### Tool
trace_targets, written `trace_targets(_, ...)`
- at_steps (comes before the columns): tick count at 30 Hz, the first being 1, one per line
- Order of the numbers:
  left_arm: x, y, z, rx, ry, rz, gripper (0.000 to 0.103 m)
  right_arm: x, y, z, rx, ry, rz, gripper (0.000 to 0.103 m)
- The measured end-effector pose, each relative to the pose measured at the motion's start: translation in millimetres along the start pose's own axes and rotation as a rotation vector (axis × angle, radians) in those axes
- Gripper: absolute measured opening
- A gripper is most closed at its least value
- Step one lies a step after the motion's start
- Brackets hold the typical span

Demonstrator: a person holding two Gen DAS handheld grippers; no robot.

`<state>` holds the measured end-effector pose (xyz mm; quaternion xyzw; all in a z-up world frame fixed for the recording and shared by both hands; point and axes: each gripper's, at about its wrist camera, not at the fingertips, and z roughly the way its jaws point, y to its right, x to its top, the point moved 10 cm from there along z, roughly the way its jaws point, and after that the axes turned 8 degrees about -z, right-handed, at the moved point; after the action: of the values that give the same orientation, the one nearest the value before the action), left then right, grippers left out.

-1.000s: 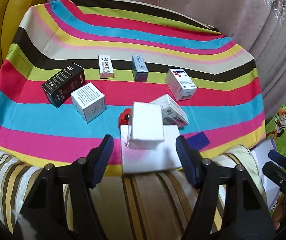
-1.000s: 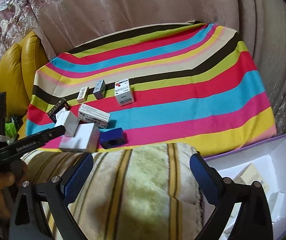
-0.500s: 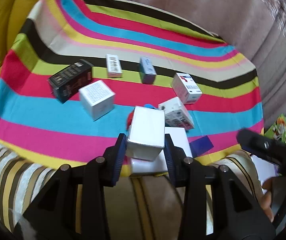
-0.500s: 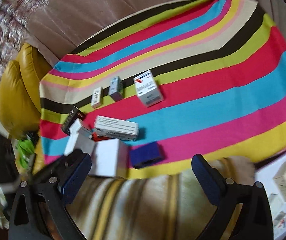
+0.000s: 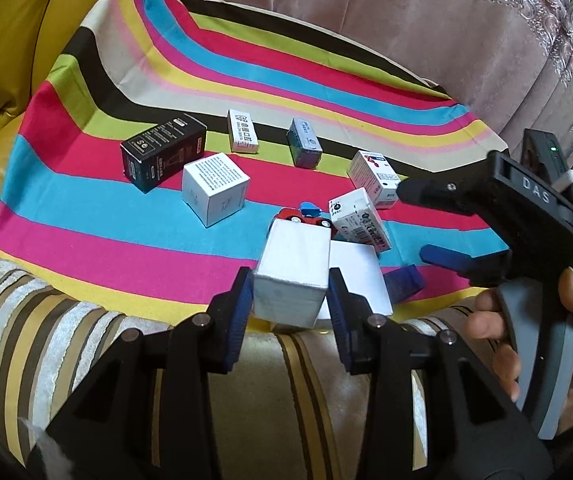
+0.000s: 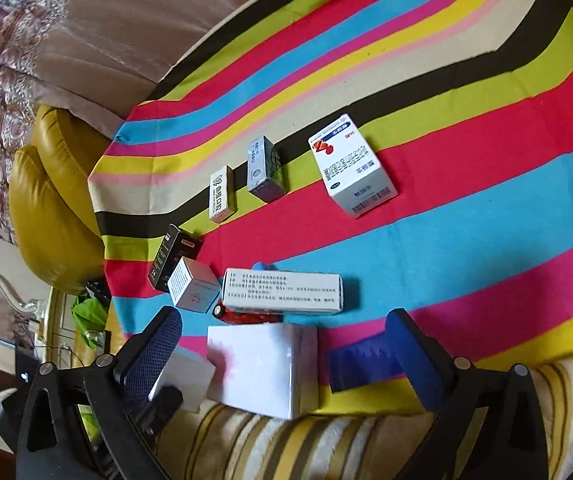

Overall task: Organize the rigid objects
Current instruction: 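Grasp a small white box with the left tool while the right grasps a long printed box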

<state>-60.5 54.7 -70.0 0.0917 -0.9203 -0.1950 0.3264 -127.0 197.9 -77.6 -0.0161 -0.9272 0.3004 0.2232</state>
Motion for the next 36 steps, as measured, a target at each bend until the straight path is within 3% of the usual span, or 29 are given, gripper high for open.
trace_targets(22,-6,-1,8,0.017,-0.021,0.009,0.041,6,1,40,-0.04,-0.054,-0.07,0.103)
trace_targets(24,-6,-1,8,0.02,-0.02,0.013,0.041,6,1,39,-0.045,-0.049,-0.076,0.1)
trace_targets(31,-7,0,8,0.029,-0.016,0.021,0.041,1,-2,40,-0.053,-0.048,-0.102,0.077)
trace_targets(36,-7,0,8,0.032,-0.013,0.026,0.041,0,-3,38,-0.05,-0.037,-0.114,0.077)
